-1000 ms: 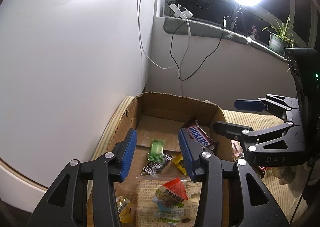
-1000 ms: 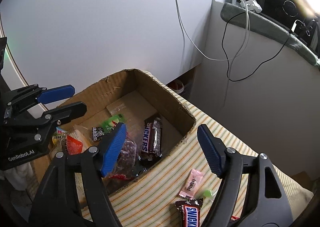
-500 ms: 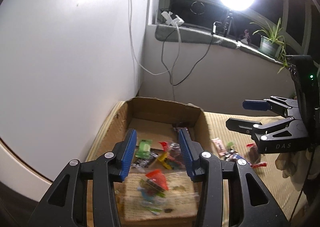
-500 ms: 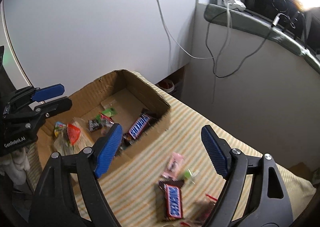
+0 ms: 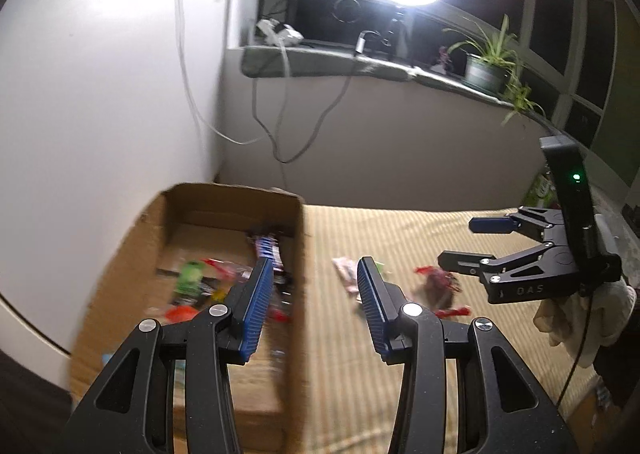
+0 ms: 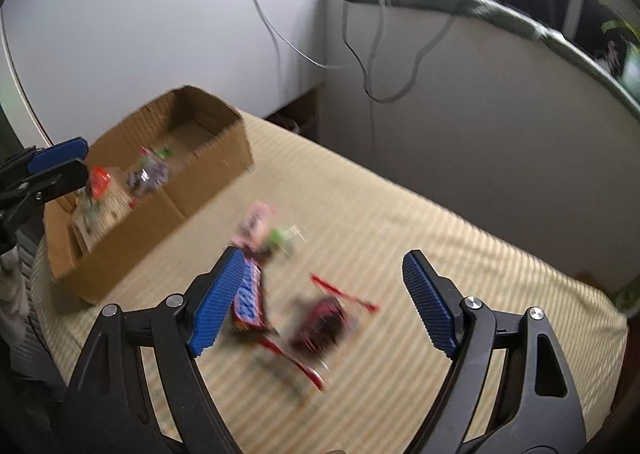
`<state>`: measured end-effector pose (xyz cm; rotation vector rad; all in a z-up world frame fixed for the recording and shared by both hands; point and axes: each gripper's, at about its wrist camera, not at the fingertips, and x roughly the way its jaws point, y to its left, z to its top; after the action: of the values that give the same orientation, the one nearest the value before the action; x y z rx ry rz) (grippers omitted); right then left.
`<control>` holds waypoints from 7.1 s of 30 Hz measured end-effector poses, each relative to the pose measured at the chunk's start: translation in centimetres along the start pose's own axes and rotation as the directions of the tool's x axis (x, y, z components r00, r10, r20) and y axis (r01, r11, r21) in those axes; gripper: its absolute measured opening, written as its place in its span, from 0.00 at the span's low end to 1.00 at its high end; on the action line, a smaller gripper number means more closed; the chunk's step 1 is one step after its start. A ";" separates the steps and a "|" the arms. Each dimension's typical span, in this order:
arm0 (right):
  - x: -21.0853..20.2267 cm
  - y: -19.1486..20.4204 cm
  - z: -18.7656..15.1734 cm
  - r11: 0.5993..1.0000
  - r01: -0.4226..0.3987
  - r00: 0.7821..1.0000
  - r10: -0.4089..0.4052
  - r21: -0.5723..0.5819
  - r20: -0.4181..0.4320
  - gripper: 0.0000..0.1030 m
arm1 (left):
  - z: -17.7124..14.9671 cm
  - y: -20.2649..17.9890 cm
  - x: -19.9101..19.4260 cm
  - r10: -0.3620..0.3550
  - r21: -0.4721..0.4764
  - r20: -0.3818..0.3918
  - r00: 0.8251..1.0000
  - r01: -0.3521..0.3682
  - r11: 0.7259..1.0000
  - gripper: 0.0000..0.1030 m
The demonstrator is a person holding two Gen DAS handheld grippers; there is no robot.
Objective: Organize snacks
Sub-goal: 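Move both tools back over the remaining Snickers and red chocolate bag, then grasp the Snickers bar with the left gripper while the right grasps the red chocolate bag, then carry both snacks into the box and open both grippers, then move both tools back toward the pink candy and green sweet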
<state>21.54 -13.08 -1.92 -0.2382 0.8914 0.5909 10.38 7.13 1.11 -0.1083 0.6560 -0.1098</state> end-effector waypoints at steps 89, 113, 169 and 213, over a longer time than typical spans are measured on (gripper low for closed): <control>-2.8 0.5 -4.7 0.993 0.012 1.000 -0.010 0.116 -0.017 0.33 | -1.8 -5.7 1.4 -0.055 0.008 -0.031 0.998 0.055 0.998 0.26; -1.5 10.5 1.8 0.993 -0.116 0.992 0.115 0.002 0.047 0.33 | -2.6 4.3 -2.1 0.081 -0.124 0.024 0.996 -0.077 0.989 0.26; 4.7 14.0 10.1 0.990 -0.134 0.987 0.137 -0.053 0.078 0.83 | -0.9 9.2 -0.5 0.169 -0.144 0.004 0.986 -0.167 0.975 0.55; 6.7 1.4 2.9 0.966 -0.209 0.976 0.198 -0.151 -0.088 0.46 | -2.3 -5.7 2.2 -0.011 0.013 -0.063 0.998 0.012 1.000 0.32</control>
<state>25.90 -8.16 -5.41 -0.3160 0.9465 0.8512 10.32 1.04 -1.31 -0.0964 0.7174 -0.1291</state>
